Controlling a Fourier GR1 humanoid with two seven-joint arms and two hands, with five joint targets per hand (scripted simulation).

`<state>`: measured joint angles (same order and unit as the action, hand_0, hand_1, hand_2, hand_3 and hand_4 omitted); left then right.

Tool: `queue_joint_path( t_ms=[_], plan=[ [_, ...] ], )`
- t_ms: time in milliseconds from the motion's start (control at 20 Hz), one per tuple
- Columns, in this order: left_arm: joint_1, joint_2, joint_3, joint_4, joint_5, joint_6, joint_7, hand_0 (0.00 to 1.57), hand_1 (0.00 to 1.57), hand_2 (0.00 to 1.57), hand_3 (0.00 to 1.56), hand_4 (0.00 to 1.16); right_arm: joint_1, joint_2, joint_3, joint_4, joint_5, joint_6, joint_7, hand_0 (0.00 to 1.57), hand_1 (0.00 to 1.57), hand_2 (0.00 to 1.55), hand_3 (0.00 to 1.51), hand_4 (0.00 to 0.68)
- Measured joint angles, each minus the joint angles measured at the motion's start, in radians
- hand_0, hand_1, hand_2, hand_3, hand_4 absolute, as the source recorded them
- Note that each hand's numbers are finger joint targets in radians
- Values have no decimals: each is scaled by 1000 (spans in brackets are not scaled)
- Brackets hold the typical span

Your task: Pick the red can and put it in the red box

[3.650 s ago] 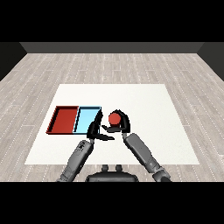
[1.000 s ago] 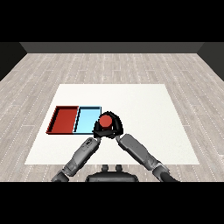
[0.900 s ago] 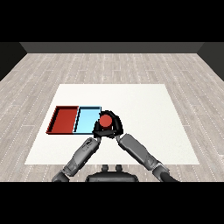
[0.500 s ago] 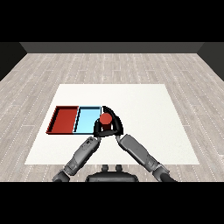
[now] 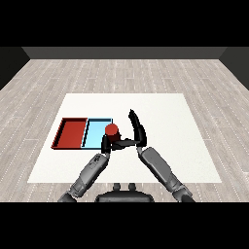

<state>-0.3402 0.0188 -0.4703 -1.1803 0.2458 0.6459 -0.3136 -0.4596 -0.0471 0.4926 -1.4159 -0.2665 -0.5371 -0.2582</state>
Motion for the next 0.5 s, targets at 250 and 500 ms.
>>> queue_joint_path(
  t_ms=[250, 500],
  plan=[
    [12, 58, 35, -55, -29, -10, 36, 1571, 1571, 1571, 1482, 1130, 91, -79, -72, -159, -20, 45, 11, 0, 0, 0, 0, 0],
    [8, 140, 78, -50, -77, -2, 49, 1571, 1571, 1564, 1467, 1123, 253, -171, -135, -286, -41, 80, -8, 0, 0, 0, 0, 0]
  ],
)
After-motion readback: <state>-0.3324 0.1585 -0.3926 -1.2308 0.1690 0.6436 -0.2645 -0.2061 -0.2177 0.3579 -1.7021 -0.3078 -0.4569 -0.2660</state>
